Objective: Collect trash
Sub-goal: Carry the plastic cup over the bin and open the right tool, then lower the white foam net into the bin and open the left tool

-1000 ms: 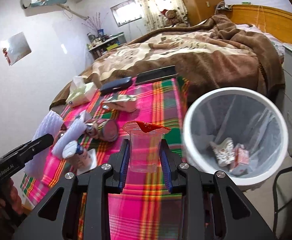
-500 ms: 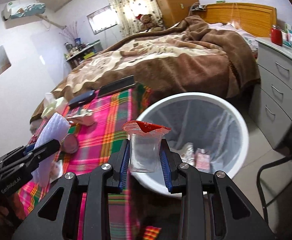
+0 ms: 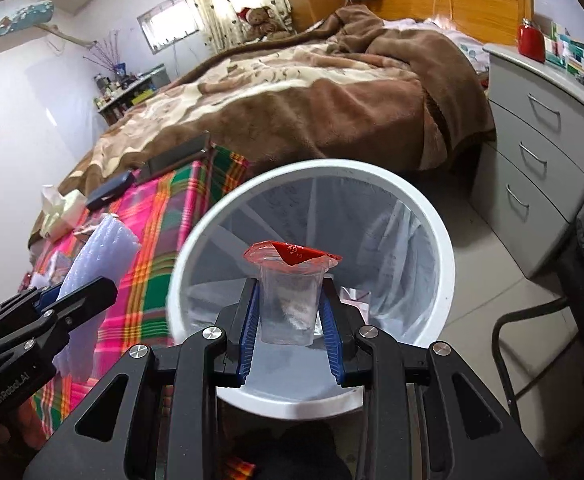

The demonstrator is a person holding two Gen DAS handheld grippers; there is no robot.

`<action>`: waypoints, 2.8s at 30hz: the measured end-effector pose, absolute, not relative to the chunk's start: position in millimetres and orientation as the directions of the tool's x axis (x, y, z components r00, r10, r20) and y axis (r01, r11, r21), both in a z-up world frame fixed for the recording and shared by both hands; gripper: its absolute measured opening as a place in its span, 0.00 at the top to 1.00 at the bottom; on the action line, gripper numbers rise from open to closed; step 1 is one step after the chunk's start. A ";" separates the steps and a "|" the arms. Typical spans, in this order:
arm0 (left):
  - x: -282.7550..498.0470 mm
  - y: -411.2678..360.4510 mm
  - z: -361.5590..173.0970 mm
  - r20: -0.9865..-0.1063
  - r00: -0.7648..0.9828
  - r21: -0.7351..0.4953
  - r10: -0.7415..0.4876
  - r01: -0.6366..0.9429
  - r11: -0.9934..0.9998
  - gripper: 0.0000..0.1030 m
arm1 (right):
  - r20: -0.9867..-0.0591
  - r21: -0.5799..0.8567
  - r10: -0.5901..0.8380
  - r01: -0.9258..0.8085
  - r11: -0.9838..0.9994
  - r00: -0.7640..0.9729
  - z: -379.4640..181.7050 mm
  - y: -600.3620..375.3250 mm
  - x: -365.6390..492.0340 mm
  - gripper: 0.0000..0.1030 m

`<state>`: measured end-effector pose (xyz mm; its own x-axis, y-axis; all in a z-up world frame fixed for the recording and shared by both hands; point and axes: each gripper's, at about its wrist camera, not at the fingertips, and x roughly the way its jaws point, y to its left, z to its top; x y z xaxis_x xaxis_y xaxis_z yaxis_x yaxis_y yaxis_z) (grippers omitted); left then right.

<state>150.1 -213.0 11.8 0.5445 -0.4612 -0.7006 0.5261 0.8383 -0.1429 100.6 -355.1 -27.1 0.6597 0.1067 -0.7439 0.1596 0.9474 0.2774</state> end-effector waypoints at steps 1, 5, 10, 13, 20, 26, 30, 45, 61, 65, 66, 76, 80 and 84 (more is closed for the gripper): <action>152.4 -215.2 10.0 -0.704 0.534 -0.156 -0.468 0.527 0.835 0.75 | -0.748 0.270 0.102 0.161 0.949 0.656 -28.6 -355.3 101.8 0.70; 157.3 -227.2 6.6 -0.708 0.520 -0.162 -0.477 0.537 0.828 0.75 | -0.767 0.258 0.096 0.169 0.951 0.635 -34.9 -358.6 106.2 0.70; 165.7 -231.9 1.7 -0.712 0.513 -0.173 -0.480 0.535 0.827 0.73 | -0.781 0.236 0.076 0.181 0.955 0.620 -39.9 -362.6 109.4 0.70; 168.0 -231.3 0.1 -0.712 0.520 -0.172 -0.472 0.522 0.835 0.55 | -0.784 0.224 0.057 0.197 0.954 0.618 -42.3 -365.8 110.3 0.70; 170.8 -226.0 -0.6 -0.707 0.515 -0.200 -0.485 0.512 0.835 0.41 | -0.781 0.234 0.051 0.216 0.948 0.622 -42.1 -368.5 107.9 0.41; 175.1 -207.8 2.1 -0.692 0.521 -0.250 -0.499 0.475 0.844 0.41 | -0.778 0.238 0.049 0.222 0.946 0.627 -40.4 -366.9 105.9 0.41; 175.2 -194.6 3.8 -0.685 0.545 -0.253 -0.484 0.444 0.859 0.41 | -0.774 0.251 0.056 0.225 0.942 0.630 -39.6 -365.4 105.6 0.41; 198.0 -170.5 -15.3 -0.722 0.555 -0.208 -0.413 0.395 0.895 0.41 | -0.754 0.278 0.075 0.213 0.937 0.653 -35.6 -361.2 102.3 0.41; 218.0 -182.1 -41.4 -0.780 0.507 -0.154 -0.366 0.411 0.898 0.74 | -0.738 0.299 0.089 0.206 0.932 0.669 -33.6 -356.5 99.6 0.41; 213.2 -191.3 -36.5 -0.762 0.469 -0.235 -0.447 0.442 0.865 0.80 | -0.735 0.301 0.079 0.219 0.928 0.673 -33.4 -358.5 97.2 0.41; 212.3 -195.8 -35.3 -0.758 0.465 -0.244 -0.458 0.449 0.859 0.80 | -0.735 0.304 0.080 0.222 0.926 0.673 -33.2 -359.6 96.3 0.41; 197.3 -210.4 -14.7 -0.709 0.476 -0.280 -0.519 0.485 0.828 0.61 | -0.721 0.303 0.067 0.227 0.926 0.689 -23.0 -359.3 90.0 0.41; 200.2 -203.1 -13.8 -0.700 0.465 -0.332 -0.541 0.459 0.824 0.60 | -0.711 0.291 0.061 0.215 0.932 0.701 -14.8 -353.9 85.9 0.41; 192.7 -193.7 -11.2 -0.700 0.476 -0.322 -0.533 0.455 0.830 0.60 | -0.702 0.280 0.052 0.209 0.937 0.710 -10.0 -349.1 84.4 0.41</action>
